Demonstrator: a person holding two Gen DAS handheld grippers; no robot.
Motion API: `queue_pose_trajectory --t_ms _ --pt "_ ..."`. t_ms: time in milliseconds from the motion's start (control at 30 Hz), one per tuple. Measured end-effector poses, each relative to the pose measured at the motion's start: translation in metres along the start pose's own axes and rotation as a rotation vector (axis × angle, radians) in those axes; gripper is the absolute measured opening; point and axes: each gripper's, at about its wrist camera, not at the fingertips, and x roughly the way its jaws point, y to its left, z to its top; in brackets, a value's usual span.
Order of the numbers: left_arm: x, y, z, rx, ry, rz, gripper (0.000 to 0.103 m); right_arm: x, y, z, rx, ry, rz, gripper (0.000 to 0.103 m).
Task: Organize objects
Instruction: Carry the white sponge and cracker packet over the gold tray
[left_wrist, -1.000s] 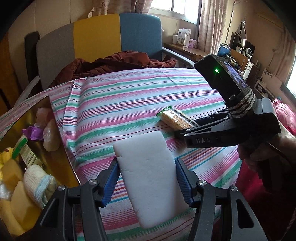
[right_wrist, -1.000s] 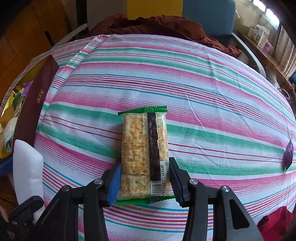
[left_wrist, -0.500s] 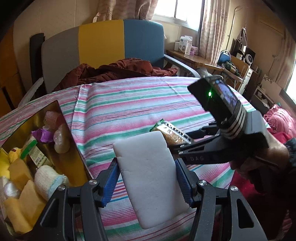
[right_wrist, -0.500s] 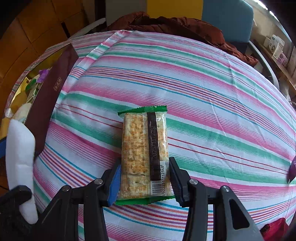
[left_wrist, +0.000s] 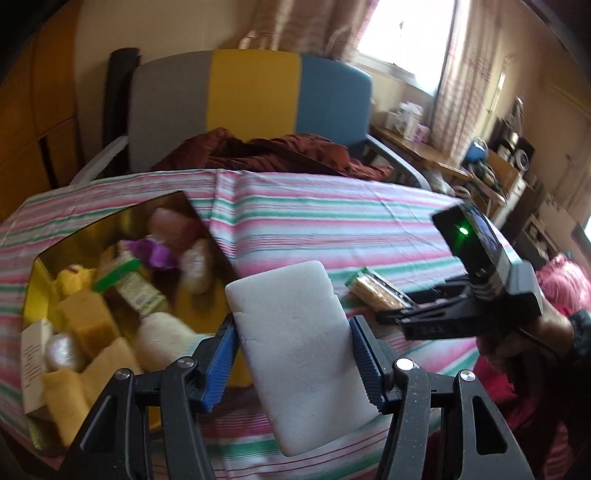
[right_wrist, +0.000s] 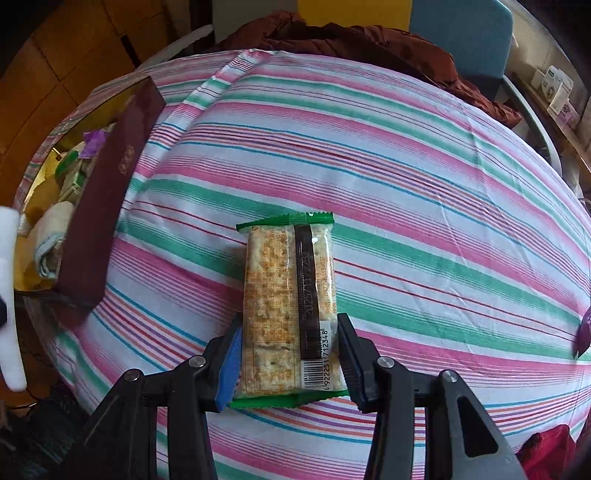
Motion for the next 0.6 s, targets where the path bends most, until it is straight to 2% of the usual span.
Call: queue_pose_trajectory --t_ms 400,467,600 --pt "-0.04 0.09 -0.015 -0.19 -0.05 0.128 0.06 -0.038 0.052 0.009 -0.048 -0.119 0.087 0.044" --pt "-0.045 0.101 -0.02 -0.215 -0.049 0.148 0.061 -0.037 0.058 0.008 -0.063 -0.115 0.066 0.044" --pt "-0.053 0.114 -0.029 -0.243 -0.057 0.176 0.061 -0.016 0.054 0.007 -0.057 -0.049 0.005 0.039"
